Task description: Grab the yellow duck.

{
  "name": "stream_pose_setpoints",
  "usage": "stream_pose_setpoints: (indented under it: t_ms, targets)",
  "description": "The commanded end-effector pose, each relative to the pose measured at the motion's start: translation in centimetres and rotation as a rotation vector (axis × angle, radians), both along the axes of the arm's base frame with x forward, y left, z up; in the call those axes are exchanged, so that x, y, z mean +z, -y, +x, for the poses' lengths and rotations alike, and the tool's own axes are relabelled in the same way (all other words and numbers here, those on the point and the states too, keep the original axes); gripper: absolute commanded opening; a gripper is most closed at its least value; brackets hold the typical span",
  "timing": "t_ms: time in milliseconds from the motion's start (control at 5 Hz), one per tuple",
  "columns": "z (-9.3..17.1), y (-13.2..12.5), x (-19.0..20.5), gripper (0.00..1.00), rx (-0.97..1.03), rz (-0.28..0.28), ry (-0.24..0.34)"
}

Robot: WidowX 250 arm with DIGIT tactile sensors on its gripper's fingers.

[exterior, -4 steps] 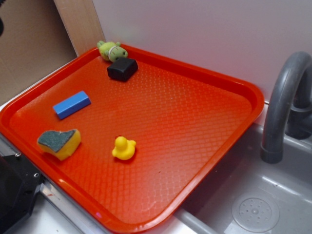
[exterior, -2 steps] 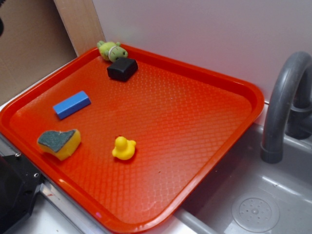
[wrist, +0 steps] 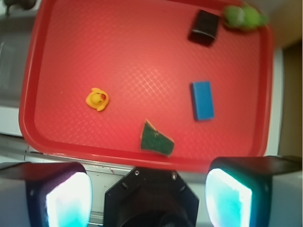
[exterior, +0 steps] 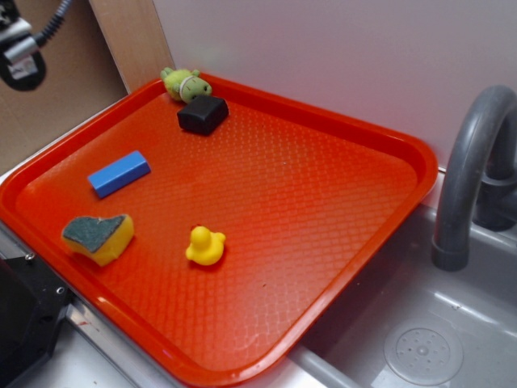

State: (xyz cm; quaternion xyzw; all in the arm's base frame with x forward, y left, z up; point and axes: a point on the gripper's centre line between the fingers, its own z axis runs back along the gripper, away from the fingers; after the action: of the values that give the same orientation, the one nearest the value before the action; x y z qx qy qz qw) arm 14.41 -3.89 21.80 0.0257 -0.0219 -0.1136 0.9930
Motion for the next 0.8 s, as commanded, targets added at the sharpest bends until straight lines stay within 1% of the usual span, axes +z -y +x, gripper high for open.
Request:
stream_pose_setpoints:
  t_ms: [0,200,400,600]
  targets:
    - [2.6,2.1,-2.2,1.0,-0.313,0.044,0.005]
    - [3.6,2.7,-5.1,1.0,-0.355,0.067,-0.008]
    - [4.1,3.2,-6.9,1.0,-0.4,0.084,-0.022]
    - [4.1,3.7,-9.5,1.0,-0.459,0.101,-0.046]
